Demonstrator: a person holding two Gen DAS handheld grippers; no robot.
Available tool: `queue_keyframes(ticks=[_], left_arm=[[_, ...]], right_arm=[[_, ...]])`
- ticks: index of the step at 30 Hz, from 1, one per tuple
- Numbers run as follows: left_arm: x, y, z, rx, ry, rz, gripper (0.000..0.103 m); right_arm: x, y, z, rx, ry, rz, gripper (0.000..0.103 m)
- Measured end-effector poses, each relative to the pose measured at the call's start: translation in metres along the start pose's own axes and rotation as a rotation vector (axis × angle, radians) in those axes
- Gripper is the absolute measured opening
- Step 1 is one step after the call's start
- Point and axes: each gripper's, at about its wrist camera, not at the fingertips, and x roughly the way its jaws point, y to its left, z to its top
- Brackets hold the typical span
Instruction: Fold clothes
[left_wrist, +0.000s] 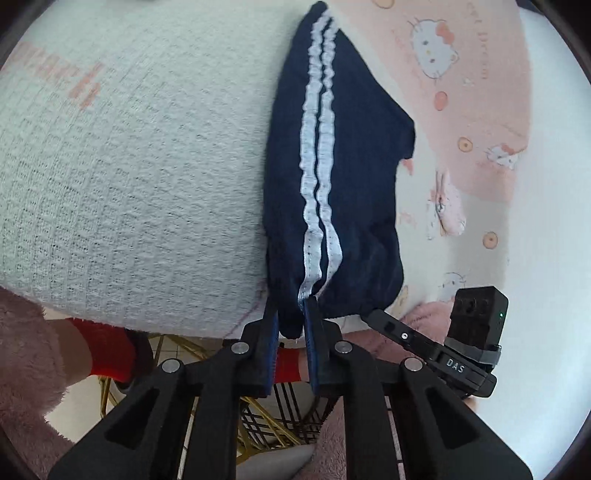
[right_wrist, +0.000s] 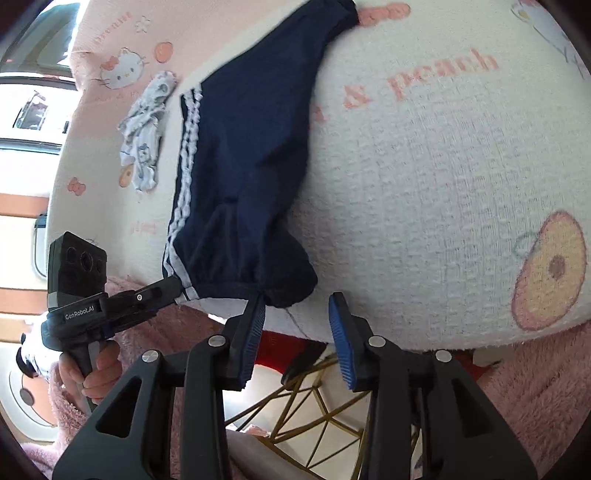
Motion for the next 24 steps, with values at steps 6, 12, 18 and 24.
queue_keyframes(ticks=[6, 12, 18, 24], left_arm=[[0.005, -0.005, 0.0, 0.023, 0.008, -0.025, 0.053], [0.014, -0.014, 0.001, 0.059, 0.004, -0.01, 0.017], [-0.015, -0.024, 0.005, 0.035, -0.037, -0.197, 0.016], [-0.019, -0.035, 0.058, -0.016, -0.04, -0.31, 0.016]], right_arm=[[-0.012, 0.004, 0.004, -0.016, -0.058, 0.057, 0.044], [0.01, 0.016, 0.005, -0.081, 0.005, 0.039, 0.021], [-0.014, 0.02, 0.012, -0.082, -0.063, 0.16, 0.017], [-0.025, 0.034, 0.056, -0.084, -0.106, 0.22, 0.017]])
